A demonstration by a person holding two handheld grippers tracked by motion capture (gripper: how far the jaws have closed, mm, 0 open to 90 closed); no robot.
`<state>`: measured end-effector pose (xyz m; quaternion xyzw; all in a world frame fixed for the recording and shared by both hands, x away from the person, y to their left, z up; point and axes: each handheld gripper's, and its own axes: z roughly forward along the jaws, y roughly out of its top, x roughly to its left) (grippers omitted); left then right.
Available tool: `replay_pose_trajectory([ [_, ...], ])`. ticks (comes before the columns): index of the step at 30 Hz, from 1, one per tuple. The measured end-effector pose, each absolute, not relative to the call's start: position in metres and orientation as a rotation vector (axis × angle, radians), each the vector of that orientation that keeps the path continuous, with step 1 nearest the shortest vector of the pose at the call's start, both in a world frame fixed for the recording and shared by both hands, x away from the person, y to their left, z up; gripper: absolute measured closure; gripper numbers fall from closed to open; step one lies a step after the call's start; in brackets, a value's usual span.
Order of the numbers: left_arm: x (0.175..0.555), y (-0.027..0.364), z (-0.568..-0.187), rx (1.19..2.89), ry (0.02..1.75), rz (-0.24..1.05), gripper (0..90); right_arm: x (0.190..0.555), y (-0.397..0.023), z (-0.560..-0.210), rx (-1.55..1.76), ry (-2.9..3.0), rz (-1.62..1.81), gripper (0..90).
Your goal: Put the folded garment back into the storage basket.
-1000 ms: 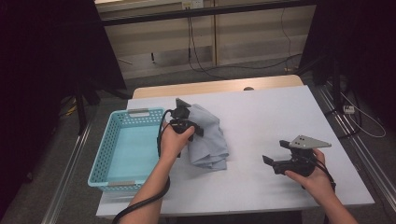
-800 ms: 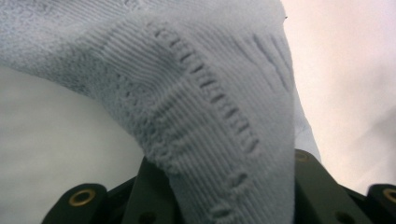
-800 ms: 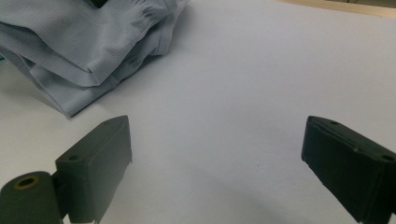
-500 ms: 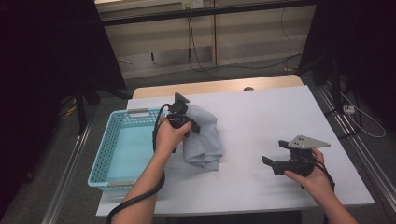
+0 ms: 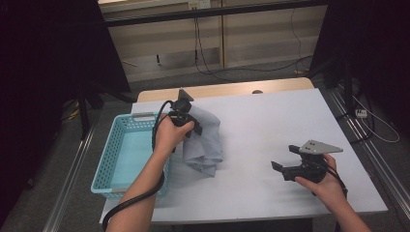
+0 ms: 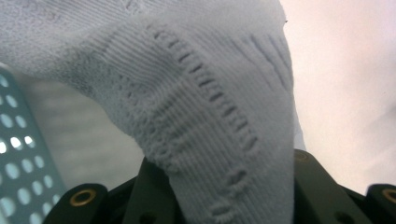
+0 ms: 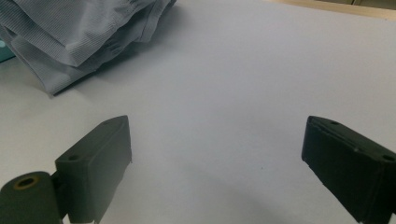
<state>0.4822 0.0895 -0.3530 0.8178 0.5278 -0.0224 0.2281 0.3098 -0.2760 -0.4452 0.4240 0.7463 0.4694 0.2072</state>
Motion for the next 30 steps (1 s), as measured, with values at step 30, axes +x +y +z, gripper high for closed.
replay_pose_trajectory([
  [30, 0.49, 0.092, -0.309, 2.4, 1.413, 0.007, 69.5, 0.309, -0.276, -0.444, 1.17, 2.075, 1.318, 8.3],
])
